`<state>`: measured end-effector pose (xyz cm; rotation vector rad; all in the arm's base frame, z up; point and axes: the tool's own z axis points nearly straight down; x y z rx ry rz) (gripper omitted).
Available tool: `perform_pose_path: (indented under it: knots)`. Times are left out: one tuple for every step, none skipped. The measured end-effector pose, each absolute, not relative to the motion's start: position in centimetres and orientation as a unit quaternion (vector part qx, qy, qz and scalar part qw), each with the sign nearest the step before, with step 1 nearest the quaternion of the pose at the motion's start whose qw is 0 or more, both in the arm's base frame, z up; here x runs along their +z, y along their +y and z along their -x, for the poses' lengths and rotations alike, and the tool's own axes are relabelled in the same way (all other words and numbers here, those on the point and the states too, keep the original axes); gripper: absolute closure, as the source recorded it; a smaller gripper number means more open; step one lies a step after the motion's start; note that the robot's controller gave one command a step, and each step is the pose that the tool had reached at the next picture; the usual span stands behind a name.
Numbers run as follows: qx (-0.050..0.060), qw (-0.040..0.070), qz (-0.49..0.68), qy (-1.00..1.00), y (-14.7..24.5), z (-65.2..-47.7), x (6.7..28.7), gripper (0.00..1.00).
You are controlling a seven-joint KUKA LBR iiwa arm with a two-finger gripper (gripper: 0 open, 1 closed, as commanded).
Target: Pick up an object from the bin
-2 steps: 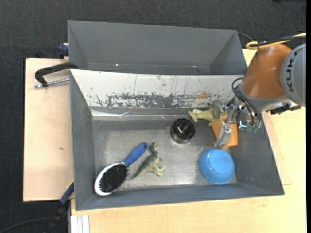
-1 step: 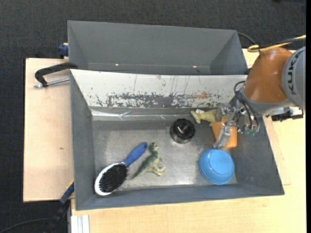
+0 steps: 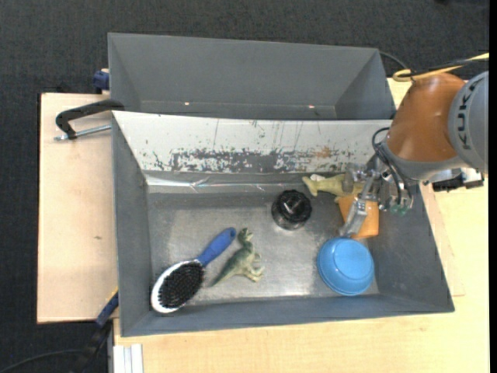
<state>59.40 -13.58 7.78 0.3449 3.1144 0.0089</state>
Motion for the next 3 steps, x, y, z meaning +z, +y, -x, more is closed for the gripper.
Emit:
perform_pose_path:
  knots:
    - [0.004, 0.003, -0.111, 0.994, -13.5, -59.4, 7.8, 1.00]
    - [0.000, 0.006, -0.110, 0.994, -13.4, -59.7, 13.7, 1.00]
    - [0.000, 0.004, -0.110, 0.994, -13.4, -59.9, 14.5, 1.00]
